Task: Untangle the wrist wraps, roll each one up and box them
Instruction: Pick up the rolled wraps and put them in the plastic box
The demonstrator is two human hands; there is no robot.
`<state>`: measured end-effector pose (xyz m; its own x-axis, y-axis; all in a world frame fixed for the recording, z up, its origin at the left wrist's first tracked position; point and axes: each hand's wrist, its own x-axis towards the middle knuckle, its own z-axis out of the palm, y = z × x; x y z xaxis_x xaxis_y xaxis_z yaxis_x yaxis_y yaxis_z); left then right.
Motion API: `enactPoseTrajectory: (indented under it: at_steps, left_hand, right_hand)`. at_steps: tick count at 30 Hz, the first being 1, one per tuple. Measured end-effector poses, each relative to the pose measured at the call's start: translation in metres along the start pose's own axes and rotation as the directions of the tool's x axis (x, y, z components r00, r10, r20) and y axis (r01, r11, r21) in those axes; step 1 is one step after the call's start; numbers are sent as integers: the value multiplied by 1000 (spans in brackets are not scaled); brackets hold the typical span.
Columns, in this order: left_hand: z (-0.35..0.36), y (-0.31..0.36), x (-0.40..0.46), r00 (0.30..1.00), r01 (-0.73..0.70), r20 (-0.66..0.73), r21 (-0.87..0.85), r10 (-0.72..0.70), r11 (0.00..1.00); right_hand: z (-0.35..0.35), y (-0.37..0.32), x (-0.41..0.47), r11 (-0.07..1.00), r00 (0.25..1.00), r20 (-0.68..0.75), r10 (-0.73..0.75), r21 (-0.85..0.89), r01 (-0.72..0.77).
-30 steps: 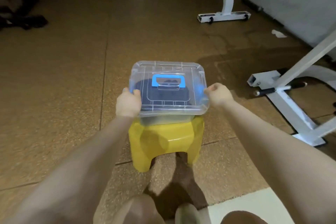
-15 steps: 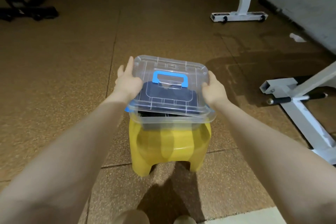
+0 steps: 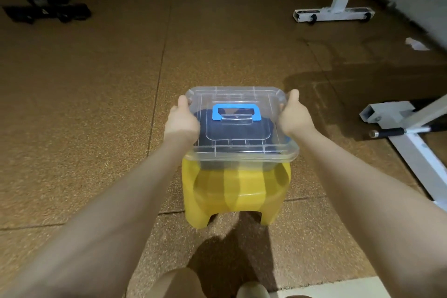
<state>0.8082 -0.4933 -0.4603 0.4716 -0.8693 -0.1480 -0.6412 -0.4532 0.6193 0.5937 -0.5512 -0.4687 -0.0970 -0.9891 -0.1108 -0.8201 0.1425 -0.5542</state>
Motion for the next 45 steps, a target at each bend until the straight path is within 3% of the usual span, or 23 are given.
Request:
enactPoseTrajectory:
  at_steps: [6, 12, 19, 24, 27, 30, 32, 37, 40, 43, 45]
  left_hand:
    - [14, -5, 7, 998, 68, -8, -54, -68, 996]
    - [8, -6, 8, 976, 211, 117, -338, -181, 917]
    - [7, -13, 5, 933, 349, 80, -427, -350, 834]
    - [12, -15, 4, 949, 296, 33, -443, -314, 846]
    - [13, -13, 6, 969, 234, 20, -375, -244, 897]
    - [11, -6, 10, 999, 35, -13, -186, -38, 982]
    - [9, 2, 15, 999, -29, 23, -112, 32, 993]
    - [12, 20, 24, 996, -58, 78, 209, 42, 976]
    - [16, 19, 32, 983, -181, 60, 438, 173, 881]
    - [15, 22, 42, 938, -346, 160, 480, 307, 806]
    - [14, 29, 44, 919, -395, 223, 472, 326, 788]
  right_hand:
    - [3, 2, 10, 998, 999, 11, 50, 40, -50]
    - [3, 8, 7, 946, 992, 67, 104, 302, -120]
    - [1, 6, 4, 961, 977, -26, 214, 187, -205]
    - [3, 9, 8, 950, 966, -31, 257, 194, -246]
    - [3, 16, 11, 911, 972, 43, 229, 342, -230]
    - [-2, 24, 12, 828, 972, 175, 156, 513, -225]
    - [-3, 28, 17, 845, 979, 195, 64, 512, -157]
    - [-3, 12, 30, 936, 994, 106, -23, 351, -15]
    - [0, 4, 34, 992, 997, 42, -61, 117, 55]
    - [3, -3, 40, 992, 994, 101, -51, -111, 62]
    - [2, -10, 47, 959, 989, 113, -92, -256, 118]
